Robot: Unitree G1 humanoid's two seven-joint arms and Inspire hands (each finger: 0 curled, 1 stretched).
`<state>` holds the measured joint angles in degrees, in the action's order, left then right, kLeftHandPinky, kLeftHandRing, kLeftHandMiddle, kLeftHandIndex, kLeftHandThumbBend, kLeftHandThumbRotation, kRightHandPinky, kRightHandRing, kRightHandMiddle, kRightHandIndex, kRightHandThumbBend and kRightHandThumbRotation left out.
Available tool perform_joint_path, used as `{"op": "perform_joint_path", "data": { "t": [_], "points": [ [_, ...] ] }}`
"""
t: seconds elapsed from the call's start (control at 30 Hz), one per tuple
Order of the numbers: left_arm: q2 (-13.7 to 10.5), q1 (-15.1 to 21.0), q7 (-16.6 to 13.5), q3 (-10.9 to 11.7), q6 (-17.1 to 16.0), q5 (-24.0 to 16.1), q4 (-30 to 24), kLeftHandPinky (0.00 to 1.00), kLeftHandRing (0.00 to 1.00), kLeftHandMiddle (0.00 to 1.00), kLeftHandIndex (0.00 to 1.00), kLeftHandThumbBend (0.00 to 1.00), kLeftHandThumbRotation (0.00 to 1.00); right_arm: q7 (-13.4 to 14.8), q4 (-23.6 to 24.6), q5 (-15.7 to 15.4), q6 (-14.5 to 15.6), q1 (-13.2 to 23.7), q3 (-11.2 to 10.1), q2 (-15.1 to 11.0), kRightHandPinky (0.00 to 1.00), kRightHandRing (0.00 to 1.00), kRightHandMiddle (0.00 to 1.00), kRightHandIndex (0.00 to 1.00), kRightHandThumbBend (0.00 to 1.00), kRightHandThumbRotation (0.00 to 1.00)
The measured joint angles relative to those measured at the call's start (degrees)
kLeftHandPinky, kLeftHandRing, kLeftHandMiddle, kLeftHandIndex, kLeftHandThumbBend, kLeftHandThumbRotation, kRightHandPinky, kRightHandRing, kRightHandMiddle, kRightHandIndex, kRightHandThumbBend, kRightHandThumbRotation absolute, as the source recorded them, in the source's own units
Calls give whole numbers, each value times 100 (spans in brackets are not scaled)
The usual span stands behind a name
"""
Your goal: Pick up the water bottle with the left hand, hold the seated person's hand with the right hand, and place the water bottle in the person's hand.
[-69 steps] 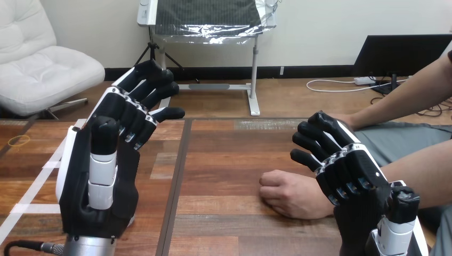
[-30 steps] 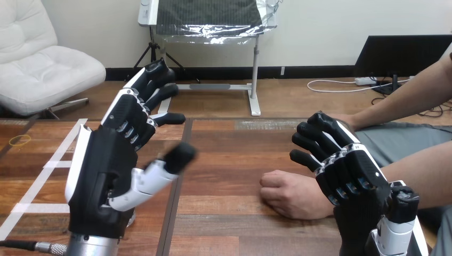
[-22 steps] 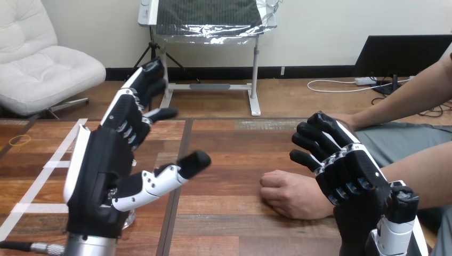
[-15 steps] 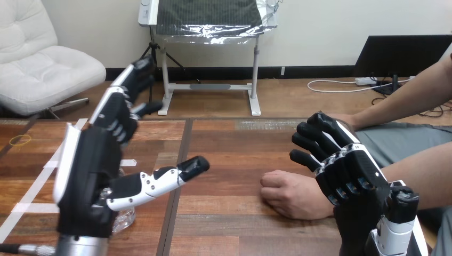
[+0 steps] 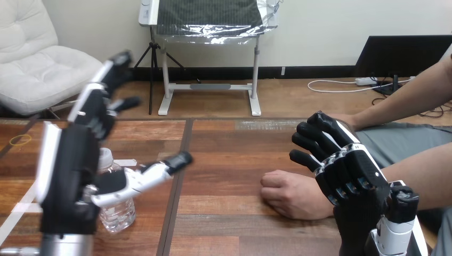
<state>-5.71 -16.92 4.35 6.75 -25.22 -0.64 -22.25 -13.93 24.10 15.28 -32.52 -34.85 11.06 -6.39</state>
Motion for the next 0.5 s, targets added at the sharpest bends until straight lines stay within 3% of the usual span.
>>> {"op": "perform_joint_path", "data": {
  "t": [0.5],
  "points": [
    [-126,254,-251,524,30,-39,36,78,91,90,86,100,1,-5,0,0,0,0,-1,-1,82,86,85,86,74,100]
  ]
}}
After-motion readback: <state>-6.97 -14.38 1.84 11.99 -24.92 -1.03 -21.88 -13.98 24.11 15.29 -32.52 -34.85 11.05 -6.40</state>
